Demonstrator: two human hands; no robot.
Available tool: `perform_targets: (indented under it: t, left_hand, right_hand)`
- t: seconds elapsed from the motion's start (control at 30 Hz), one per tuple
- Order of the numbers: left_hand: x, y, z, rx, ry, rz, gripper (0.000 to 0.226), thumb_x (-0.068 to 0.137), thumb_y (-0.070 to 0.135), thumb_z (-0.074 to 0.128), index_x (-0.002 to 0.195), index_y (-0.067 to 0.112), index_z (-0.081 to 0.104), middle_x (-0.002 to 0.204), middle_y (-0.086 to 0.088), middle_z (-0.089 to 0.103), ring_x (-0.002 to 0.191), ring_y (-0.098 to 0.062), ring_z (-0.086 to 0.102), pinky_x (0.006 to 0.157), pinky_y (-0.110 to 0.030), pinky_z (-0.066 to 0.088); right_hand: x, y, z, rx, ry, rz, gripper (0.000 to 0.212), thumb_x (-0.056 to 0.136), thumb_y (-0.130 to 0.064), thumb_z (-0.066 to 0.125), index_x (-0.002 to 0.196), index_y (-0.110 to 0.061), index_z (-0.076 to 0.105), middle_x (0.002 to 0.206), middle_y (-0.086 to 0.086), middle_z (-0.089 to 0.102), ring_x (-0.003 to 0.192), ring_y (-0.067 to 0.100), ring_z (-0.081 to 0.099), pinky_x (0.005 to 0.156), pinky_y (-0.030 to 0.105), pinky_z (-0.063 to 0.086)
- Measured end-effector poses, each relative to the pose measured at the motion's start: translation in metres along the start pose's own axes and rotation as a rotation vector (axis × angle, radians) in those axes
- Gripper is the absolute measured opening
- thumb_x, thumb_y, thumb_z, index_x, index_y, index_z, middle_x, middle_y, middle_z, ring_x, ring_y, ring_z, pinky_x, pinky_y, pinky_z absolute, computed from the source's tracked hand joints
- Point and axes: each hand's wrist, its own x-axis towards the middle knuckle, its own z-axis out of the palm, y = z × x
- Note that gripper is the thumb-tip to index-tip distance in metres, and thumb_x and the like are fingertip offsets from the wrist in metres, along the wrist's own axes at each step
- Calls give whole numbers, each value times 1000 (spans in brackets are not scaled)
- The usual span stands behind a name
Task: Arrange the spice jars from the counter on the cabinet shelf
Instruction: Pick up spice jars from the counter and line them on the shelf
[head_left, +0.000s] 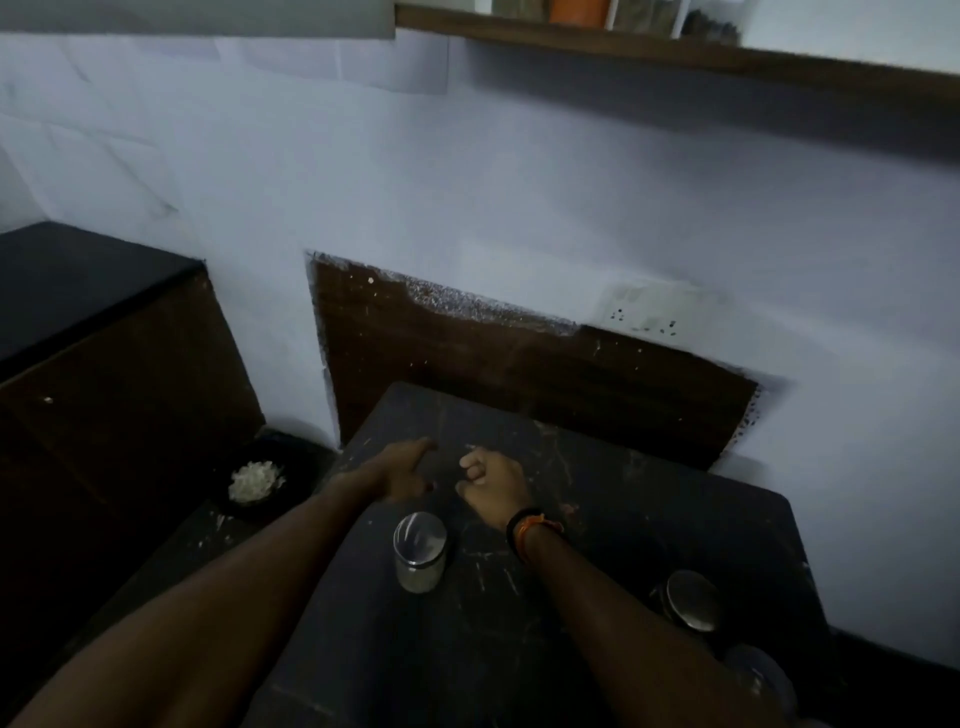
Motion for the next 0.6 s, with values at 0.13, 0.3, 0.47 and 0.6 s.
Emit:
perform_targets:
  t: [0.13,0.3,0.47,0.6]
  left_hand:
    - [-12,-27,22,-47,-13,-42,72,93,27,67,154,17,31,157,-10,38,142,-25,39,115,-40,35]
    - [-22,-50,38,-83,-33,-90,70,94,23,65,154,16,31,157,-11,37,143,-26,38,116,-42,35]
    - [-29,-74,56,-108,-81,-160,71,94,17,63,155,18,28,158,-11,36,142,-27,39,115,-40,37]
    - [-34,-91,66,-139,-124,-208,72,93,17,63,155,21,28,157,-11,38,141,-26,41,113,-41,39]
  right_hand:
    - [-8,9,41,-65,-77,10,38,80,-17,70,118,-19,64,112,1,60,105,18,61,93,29,51]
    - [-13,13,79,-226,-152,-5,66,77,-35,74,137,-27,48,134,4,47,126,26,46,105,38,42]
    - [-16,17,105,-421,-226,53,103,66,-60,77,150,-29,25,150,8,31,138,34,33,109,53,38]
    - [-18,25,121,-424,-216,81,112,67,-59,79,153,-30,14,153,10,26,140,34,32,109,51,39]
